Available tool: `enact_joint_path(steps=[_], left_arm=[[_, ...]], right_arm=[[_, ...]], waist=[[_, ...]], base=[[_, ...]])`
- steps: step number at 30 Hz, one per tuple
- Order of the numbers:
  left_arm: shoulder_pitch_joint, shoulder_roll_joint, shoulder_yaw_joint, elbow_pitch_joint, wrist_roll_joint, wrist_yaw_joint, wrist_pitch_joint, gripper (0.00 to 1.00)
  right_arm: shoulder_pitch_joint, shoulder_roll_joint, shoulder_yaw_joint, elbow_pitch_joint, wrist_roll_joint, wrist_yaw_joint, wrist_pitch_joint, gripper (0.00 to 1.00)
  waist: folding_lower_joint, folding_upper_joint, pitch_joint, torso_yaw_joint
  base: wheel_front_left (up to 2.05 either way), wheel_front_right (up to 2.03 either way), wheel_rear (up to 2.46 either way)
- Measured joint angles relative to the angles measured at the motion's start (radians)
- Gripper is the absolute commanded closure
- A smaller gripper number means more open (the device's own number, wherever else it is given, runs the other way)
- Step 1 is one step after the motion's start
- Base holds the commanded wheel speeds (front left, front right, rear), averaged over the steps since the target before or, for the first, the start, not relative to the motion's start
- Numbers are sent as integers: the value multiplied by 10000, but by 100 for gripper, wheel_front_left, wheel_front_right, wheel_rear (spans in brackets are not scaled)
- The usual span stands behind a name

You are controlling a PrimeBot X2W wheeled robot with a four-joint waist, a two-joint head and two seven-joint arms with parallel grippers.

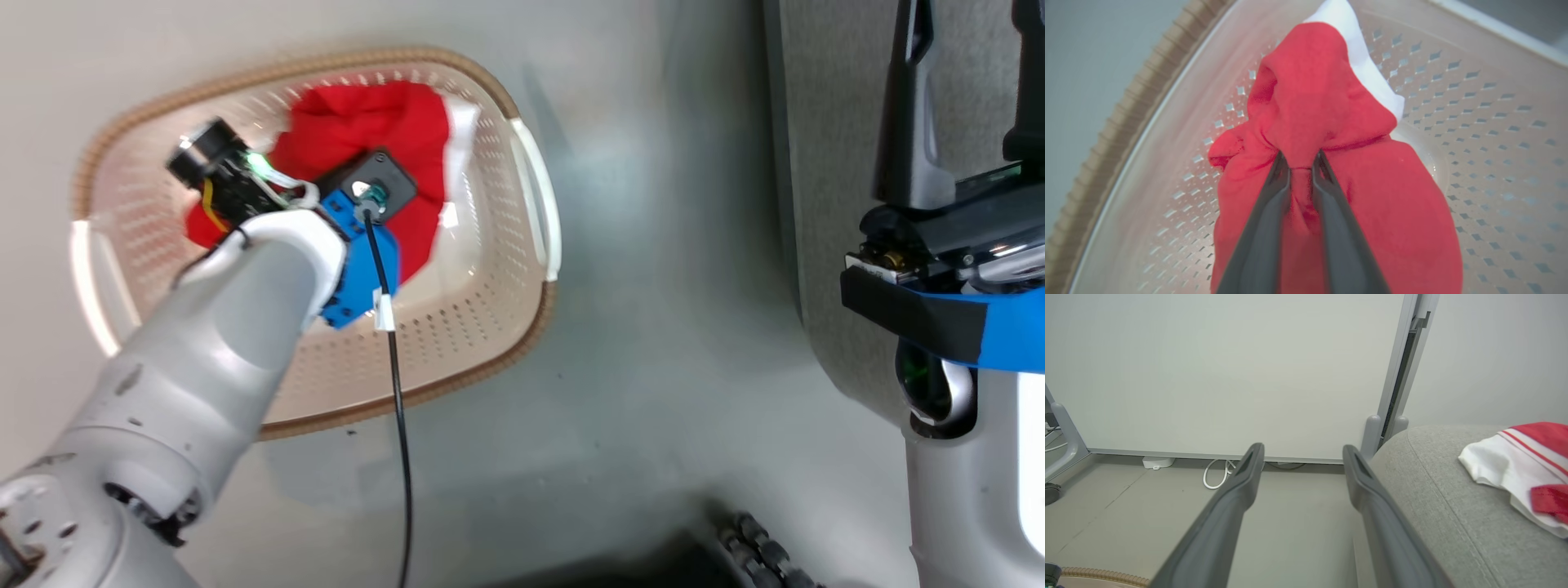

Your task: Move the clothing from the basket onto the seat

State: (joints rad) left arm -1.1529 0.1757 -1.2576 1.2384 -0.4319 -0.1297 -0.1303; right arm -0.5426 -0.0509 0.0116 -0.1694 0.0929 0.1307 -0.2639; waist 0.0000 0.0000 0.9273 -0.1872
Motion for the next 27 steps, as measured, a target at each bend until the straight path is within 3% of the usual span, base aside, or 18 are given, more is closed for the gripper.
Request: enact_joint_path(steps=[8, 15, 27], left_arm=[[391, -579, 213, -232, -617, 0, -1030, 100], [809, -838, 585, -727, -1143, 0, -1287, 100], [1743, -525, 2353, -2932, -1459, 261, -1313, 100]], right_arm=[[408, 4, -171, 552, -299, 0, -2, 0], [990, 4, -337, 991, -399, 0, 0, 0], [2238, 6, -518, 1824, -359, 0, 0, 0]], waist=[[0, 0, -1321, 557], [-1, 0, -2629, 966], [-1, 0, -4793, 1525]], base=[[0, 0, 0], [0, 0, 0], [0, 0, 0]])
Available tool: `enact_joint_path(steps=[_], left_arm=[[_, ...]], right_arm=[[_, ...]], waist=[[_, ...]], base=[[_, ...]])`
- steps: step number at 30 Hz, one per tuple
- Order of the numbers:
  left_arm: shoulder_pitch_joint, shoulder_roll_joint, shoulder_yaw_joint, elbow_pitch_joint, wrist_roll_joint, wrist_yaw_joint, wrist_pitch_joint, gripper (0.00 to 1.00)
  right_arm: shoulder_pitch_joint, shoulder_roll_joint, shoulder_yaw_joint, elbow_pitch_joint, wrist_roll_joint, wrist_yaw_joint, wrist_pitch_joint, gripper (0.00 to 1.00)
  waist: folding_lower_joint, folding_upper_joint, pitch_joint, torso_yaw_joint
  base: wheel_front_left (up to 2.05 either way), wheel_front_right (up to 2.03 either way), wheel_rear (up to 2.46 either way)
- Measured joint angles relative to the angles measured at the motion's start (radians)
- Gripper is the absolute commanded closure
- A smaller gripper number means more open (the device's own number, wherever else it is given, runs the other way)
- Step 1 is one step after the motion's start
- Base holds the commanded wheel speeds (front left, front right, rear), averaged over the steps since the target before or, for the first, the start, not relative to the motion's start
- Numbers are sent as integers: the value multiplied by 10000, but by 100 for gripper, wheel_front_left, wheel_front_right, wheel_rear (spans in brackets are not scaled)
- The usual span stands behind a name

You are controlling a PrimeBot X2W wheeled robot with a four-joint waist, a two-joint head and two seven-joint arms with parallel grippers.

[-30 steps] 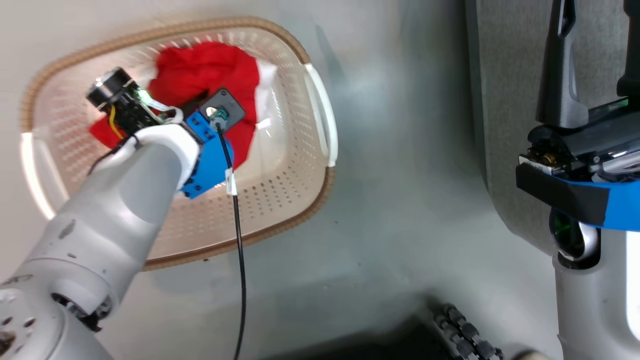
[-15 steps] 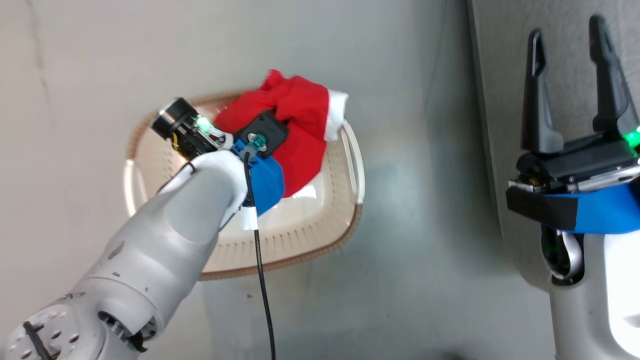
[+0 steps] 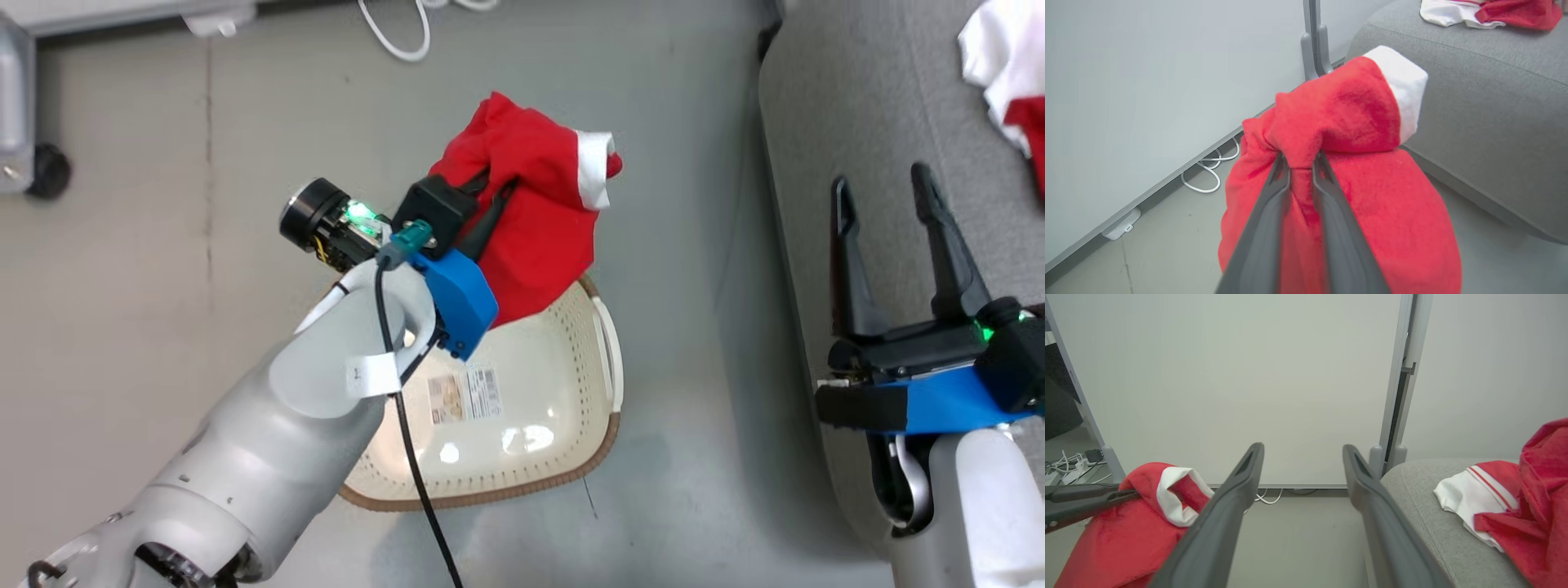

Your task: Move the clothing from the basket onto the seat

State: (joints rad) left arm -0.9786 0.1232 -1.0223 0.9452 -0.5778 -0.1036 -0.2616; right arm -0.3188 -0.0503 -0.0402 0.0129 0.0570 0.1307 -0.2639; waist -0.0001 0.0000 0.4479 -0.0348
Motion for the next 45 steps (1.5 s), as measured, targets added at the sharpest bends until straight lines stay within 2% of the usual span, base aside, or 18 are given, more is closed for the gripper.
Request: enact_joint_path(steps=[3, 12, 22, 30, 36, 45], left_arm=[[123, 213, 579, -581, 67, 140, -2, 100], [1054, 512, 1664, -1737, 383, 146, -12, 100], [2287, 351, 2111, -2675, 686, 73, -12, 100], [2594, 316, 2270, -3010, 905, 63, -12, 100], [2581, 259, 2309, -3129, 1058, 46, -12, 100], [2336, 40, 2297, -3168, 1243, -44, -12, 100]], right_arm=[[195, -2, -8, 127, 75, 0, 0, 0], [1019, -2, -13, 439, 234, 0, -2, 0], [1844, -2, 13, 596, 449, 0, 0, 0], [1996, -2, 153, 663, 604, 0, -2, 0], [1942, -2, 734, 727, 871, 0, 0, 0], [1530, 2, 2754, 1304, 1360, 0, -2, 0]], waist=[[0, 0, -491, 86], [-1, 0, -1882, 277], [-1, 0, -3137, 537], [0, 0, -3344, 682], [0, 0, -3208, 752], [1, 0, -2938, 973]], base=[[0, 0, 0], [0, 0, 0], [0, 0, 0], [0, 0, 0], [0, 0, 0], [0, 0, 0]])
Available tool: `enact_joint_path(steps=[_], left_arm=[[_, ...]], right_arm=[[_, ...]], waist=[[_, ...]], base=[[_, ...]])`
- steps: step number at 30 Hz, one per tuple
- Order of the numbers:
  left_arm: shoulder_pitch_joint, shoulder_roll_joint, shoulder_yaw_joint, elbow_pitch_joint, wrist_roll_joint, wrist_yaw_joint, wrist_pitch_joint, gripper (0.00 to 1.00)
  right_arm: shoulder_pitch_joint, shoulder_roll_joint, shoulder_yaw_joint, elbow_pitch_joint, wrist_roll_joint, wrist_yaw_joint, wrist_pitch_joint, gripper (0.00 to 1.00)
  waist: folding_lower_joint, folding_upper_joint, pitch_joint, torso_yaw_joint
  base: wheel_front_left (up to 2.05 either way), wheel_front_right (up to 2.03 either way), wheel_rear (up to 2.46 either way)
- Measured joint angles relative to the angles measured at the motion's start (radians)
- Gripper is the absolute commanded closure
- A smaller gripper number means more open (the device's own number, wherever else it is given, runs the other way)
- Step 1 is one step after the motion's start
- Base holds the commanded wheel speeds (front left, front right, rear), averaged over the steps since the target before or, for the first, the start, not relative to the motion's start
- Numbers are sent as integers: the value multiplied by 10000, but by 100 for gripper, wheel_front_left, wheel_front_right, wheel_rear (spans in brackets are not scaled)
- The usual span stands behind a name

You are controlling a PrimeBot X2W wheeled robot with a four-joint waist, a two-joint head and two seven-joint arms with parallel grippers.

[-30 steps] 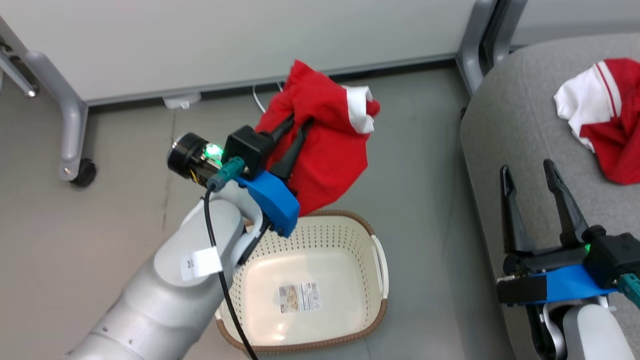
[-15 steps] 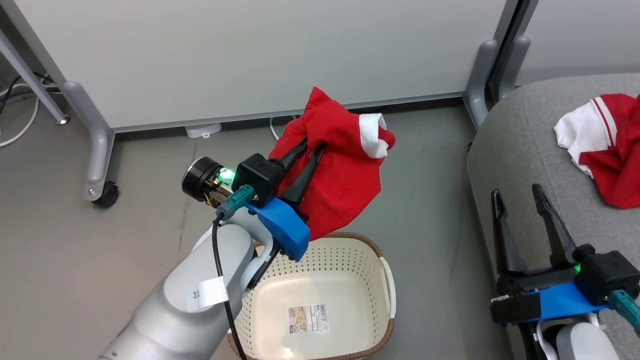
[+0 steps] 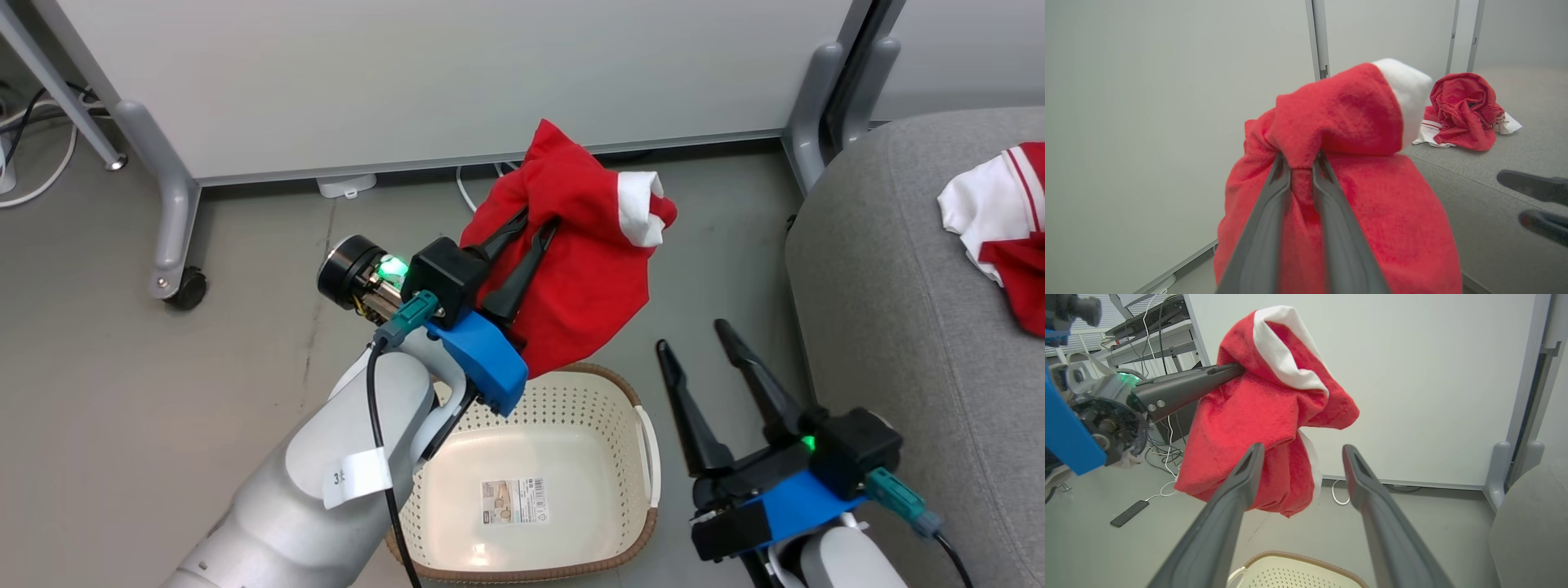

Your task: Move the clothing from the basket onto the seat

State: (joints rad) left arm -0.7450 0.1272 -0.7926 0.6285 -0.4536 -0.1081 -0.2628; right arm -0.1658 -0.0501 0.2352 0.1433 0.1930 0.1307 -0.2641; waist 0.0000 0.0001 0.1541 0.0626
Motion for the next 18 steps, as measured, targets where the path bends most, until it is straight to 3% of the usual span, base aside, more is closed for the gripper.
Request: enact_joint_path(steps=[8, 18], left_arm=[[-190, -222, -56, -67, 165, -69, 0, 100], [-318, -449, -96, -242, 334, -117, 0, 100]], right_arm=[[-726, 6, 1095, 646, 573, 0, 2, 0], [-1850, 8, 1551, 1641, 1170, 0, 0, 0]], waist=[[0, 0, 250, 292], [1, 0, 510, 643]], base=[[0, 0, 0], [0, 0, 0]])
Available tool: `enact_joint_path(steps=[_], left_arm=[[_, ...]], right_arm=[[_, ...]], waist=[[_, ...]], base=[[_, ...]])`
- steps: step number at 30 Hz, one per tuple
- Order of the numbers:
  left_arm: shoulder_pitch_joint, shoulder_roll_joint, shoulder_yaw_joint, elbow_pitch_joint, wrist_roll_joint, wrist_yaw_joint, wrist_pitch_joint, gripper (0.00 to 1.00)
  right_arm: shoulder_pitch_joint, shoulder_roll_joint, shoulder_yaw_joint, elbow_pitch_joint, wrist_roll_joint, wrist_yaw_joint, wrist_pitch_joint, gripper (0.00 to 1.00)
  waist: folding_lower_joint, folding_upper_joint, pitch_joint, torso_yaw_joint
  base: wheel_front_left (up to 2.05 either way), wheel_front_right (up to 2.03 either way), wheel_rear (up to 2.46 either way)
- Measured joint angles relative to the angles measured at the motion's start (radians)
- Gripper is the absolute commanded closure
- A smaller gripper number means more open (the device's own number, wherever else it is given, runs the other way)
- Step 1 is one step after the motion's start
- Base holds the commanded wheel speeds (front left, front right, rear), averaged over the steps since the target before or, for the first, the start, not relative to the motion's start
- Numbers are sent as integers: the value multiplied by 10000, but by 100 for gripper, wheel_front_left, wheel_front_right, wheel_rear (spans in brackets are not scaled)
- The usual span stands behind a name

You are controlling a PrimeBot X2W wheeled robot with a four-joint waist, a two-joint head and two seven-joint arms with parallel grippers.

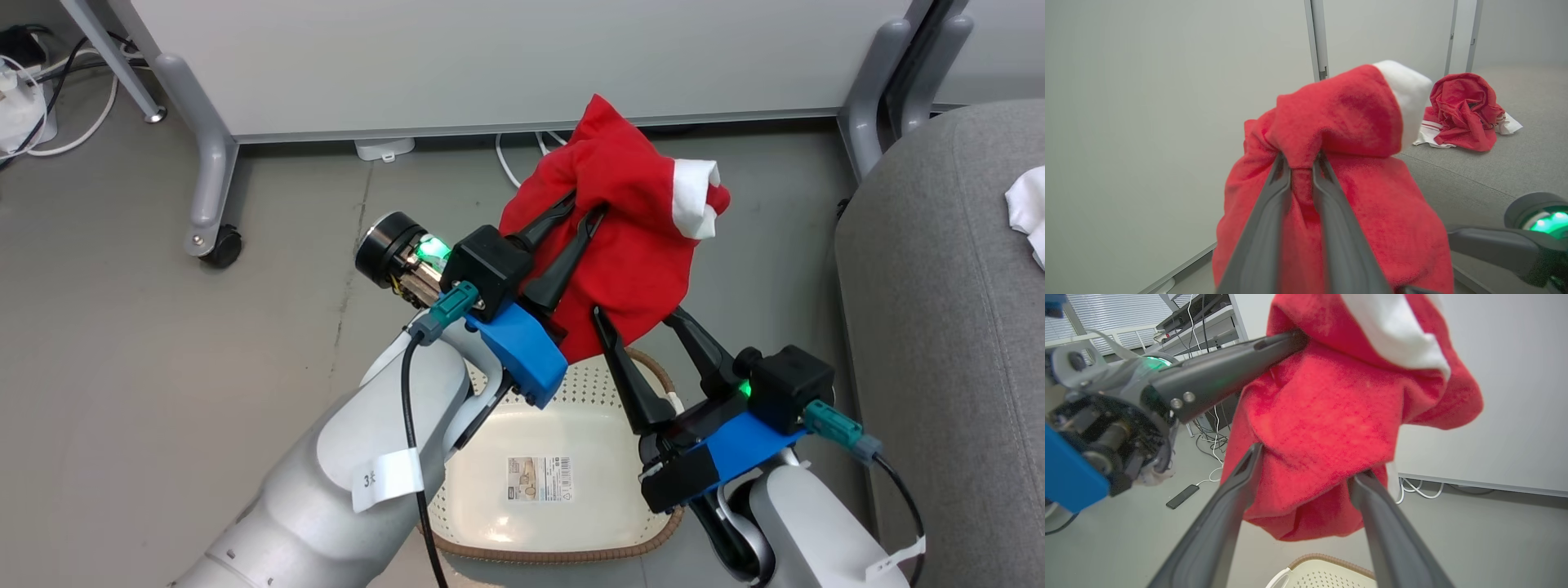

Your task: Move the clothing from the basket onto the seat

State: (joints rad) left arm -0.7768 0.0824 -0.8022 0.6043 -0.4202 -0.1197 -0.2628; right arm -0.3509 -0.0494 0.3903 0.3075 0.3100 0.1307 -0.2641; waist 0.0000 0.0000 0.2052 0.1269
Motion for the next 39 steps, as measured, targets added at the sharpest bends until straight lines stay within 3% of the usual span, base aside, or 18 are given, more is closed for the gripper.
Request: enact_joint_path(steps=[5, 6, 7, 24, 25, 26, 39], left_arm=[[1, -146, -2, -128, 92, -13, 0, 100], [1, -161, -2, -134, 98, -15, 0, 100], [1, -171, -2, -138, 100, -15, 0, 100], [1, -238, 90, -59, 261, -59, 0, 100], [1, -240, 111, -61, 278, -61, 0, 41], [1, -242, 142, -69, 328, -61, 0, 0], [126, -268, 462, -245, 610, -63, 0, 0]], right_arm=[[-764, -2, 165, 374, 479, 0, 0, 0], [-843, 2, 196, 382, 489, 0, 0, 55], [-914, 2, 207, 389, 500, 0, 2, 100], [-984, 0, 190, 389, 445, 0, 0, 100], [-984, 0, 190, 382, 443, 0, 2, 100], [-984, 0, 190, 370, 439, 0, 0, 100], [-978, 0, 186, 489, 217, 0, 2, 100]], waist=[[0, 0, 158, 135], [0, 0, 174, 149], [0, 0, 192, 164], [0, 0, 238, 166], [0, 0, 233, 162], [0, 0, 230, 157], [0, 0, 255, 68]], base=[[0, 0, 0], [0, 0, 0], [0, 0, 0], [0, 0, 0], [0, 0, 0], [0, 0, 0], [0, 0, 0]])
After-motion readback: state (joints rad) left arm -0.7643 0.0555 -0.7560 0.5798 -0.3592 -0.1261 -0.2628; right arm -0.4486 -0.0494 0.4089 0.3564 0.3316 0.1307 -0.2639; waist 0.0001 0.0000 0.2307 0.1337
